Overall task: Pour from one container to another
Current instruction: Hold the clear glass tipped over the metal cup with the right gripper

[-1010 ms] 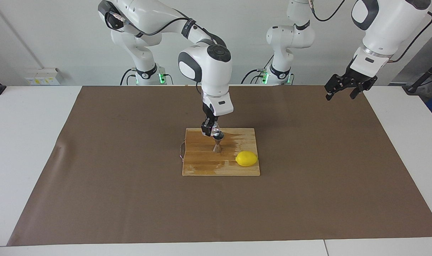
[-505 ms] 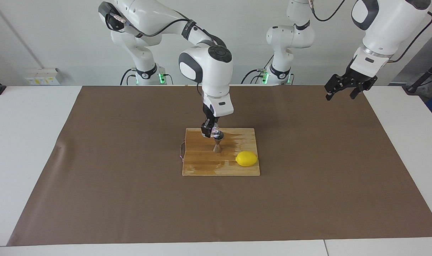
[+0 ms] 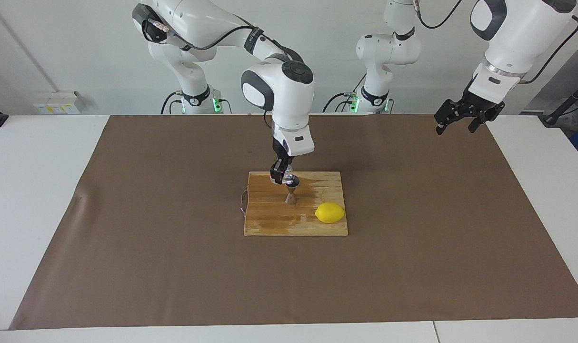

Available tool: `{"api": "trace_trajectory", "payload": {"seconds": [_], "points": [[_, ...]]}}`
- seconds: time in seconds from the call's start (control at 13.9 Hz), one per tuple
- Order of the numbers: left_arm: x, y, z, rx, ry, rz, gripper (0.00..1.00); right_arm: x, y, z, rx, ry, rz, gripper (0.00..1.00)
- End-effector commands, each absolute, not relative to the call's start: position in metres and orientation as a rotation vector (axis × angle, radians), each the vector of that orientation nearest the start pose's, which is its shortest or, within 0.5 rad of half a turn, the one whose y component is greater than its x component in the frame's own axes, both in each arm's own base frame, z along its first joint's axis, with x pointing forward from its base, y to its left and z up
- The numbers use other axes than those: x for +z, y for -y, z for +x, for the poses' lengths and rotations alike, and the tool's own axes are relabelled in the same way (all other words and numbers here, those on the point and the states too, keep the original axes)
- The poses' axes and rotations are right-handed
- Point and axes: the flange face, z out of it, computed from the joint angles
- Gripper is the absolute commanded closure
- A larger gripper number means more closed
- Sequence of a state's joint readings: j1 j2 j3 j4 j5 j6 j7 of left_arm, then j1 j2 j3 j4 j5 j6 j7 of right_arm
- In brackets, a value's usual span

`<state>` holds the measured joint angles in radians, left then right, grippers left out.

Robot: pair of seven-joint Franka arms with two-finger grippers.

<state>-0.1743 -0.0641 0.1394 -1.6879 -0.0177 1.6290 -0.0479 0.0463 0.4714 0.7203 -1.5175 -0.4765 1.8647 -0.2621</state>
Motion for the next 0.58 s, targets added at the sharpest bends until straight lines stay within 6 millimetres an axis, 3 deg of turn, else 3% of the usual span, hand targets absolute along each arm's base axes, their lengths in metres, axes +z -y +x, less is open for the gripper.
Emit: {"api": "trace_trajectory", "payload": {"seconds": [0.0, 0.51], "points": [[0.6087, 0.0162, 0.5299, 0.004, 0.038, -3.150, 0.00, 0.4441, -0.3855, 0.5577, -0.061, 1.722, -2.815, 0.90], [0.6087, 0.0162, 0.5299, 0.004, 0.038, -3.150, 0.00, 0.4491, -0.3840, 0.5617, -0.090, 1.701, -2.801, 0.90]]}}
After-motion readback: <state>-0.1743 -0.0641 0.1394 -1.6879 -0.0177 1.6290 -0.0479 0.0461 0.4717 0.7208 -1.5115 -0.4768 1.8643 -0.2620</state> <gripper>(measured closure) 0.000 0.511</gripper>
